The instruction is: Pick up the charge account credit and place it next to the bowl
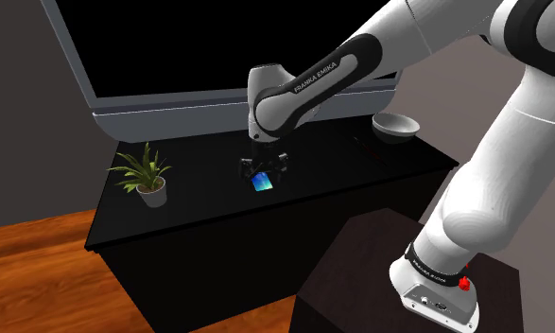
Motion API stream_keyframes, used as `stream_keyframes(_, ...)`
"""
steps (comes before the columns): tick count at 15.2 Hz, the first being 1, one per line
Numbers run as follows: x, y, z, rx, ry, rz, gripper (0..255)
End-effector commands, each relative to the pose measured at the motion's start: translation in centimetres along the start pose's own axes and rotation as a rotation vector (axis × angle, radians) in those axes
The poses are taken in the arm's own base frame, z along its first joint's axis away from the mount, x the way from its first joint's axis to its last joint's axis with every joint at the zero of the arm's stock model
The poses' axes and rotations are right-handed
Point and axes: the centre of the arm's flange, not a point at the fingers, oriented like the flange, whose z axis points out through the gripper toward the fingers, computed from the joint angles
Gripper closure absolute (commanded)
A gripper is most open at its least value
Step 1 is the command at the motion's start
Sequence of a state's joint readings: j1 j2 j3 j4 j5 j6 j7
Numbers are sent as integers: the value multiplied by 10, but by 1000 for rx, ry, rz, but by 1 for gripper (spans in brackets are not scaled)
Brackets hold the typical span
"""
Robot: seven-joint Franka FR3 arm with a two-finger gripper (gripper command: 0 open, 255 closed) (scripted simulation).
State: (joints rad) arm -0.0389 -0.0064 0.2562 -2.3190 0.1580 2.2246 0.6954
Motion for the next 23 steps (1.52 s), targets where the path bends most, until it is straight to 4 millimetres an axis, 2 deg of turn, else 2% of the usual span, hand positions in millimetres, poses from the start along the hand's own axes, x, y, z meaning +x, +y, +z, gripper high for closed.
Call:
stream_keyframes(1,0,0,1,0,0,0,0)
stream_keyframes(5,0,0,1,0,0,0,0)
stream_keyframes(6,0,0,1,0,0,0,255)
stream_keyframes(15,0,0,1,0,0,0,255)
stream_keyframes(23,-6,-1,-41,0,0,0,255)
